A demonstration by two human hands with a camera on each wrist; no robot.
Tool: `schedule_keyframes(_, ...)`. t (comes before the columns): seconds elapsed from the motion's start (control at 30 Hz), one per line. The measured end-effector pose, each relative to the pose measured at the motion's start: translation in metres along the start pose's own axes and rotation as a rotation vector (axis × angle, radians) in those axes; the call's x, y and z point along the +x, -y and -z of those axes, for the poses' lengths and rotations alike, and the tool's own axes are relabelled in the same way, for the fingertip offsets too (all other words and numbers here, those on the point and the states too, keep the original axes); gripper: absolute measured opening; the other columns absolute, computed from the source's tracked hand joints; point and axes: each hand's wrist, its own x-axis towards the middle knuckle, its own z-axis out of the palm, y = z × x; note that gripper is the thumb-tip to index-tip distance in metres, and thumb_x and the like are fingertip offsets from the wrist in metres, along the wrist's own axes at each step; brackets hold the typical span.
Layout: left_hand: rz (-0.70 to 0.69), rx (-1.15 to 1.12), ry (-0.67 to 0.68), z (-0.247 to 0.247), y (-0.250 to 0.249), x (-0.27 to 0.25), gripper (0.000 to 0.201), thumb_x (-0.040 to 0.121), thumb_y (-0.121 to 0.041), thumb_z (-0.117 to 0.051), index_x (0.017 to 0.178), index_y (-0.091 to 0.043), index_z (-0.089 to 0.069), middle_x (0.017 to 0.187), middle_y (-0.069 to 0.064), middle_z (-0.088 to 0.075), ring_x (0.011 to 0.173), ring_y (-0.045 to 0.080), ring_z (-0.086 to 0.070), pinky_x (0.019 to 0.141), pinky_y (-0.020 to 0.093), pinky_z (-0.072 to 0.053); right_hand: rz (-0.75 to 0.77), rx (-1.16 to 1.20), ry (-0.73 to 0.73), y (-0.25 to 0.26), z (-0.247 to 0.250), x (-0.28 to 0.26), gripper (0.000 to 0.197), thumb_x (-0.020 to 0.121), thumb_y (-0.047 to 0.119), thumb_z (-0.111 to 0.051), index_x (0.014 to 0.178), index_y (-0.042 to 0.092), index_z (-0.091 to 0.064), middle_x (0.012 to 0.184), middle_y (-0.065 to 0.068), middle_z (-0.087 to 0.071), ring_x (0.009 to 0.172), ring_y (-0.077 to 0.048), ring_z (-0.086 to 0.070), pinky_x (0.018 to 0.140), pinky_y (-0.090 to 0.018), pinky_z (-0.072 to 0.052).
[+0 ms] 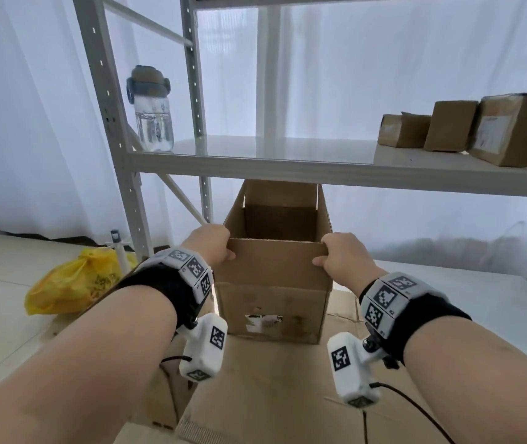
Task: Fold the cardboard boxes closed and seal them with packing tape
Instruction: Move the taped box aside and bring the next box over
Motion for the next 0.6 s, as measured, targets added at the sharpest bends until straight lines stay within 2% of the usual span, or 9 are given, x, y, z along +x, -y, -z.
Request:
schedule_keyframes(0.13,0.017,-0.002,-0.023,-0.014,0.009,0.049,0.029,0.094,-0.026,-0.055,0.115,-0.005,-0.060,0.113,0.011,-0.059,0.105,0.025,-0.058,0.091,0.032,-0.044,-0.012,0.007,-0.030,-0.003,-0.020,0.047,0.016,0.094,0.025,-0.059,0.100,0.010,-0.061,0.097,-0.005,-0.062,0.090,-0.021,-0.060,0.083,-0.031,-0.049)
schedule_keyframes(0.3,0.010,-0.015,-0.116,-0.046,0.031,0.112,0.019,0.096,-0.018,-0.052,0.107,-0.005,-0.060,0.113,0.010,-0.053,0.102,0.027,-0.058,0.088,0.035,-0.045,-0.013,0.029,-0.089,-0.009,-0.064,0.107,0.008,0.097,0.014,-0.053,0.090,0.013,-0.057,0.081,0.003,-0.052,0.082,-0.014,-0.055,0.070,-0.024,-0.039)
schedule_keyframes(0.4,0.014,-0.026,-0.176,-0.073,0.051,0.145,0.022,0.095,-0.016,-0.052,0.113,-0.004,-0.058,0.122,0.009,-0.052,0.104,0.029,-0.057,0.090,0.038,-0.046,0.005,0.019,-0.110,-0.007,-0.097,0.136,0.016,0.098,0.011,-0.051,0.082,0.014,-0.050,0.071,0.008,-0.043,0.079,-0.016,-0.054,0.068,-0.024,-0.036)
schedule_keyframes(0.47,0.029,-0.020,-0.204,-0.091,0.065,0.163,0.028,0.095,-0.016,-0.051,0.119,-0.003,-0.056,0.130,0.011,-0.049,0.107,0.032,-0.056,0.092,0.042,-0.046,0.017,0.015,-0.119,-0.005,-0.120,0.152,0.023,0.098,0.009,-0.049,0.077,0.015,-0.043,0.071,0.008,-0.039,0.075,-0.017,-0.048,0.067,-0.024,-0.032)
schedule_keyframes(0.6,0.076,0.001,-0.267,-0.123,0.097,0.188,0.028,0.095,-0.013,-0.050,0.120,-0.001,-0.053,0.135,0.013,-0.043,0.109,0.037,-0.053,0.092,0.047,-0.046,0.057,0.058,-0.104,0.007,-0.163,0.186,0.040,0.096,0.003,-0.045,0.062,0.017,-0.031,0.068,0.009,-0.032,0.069,-0.015,-0.040,0.063,-0.023,-0.028)
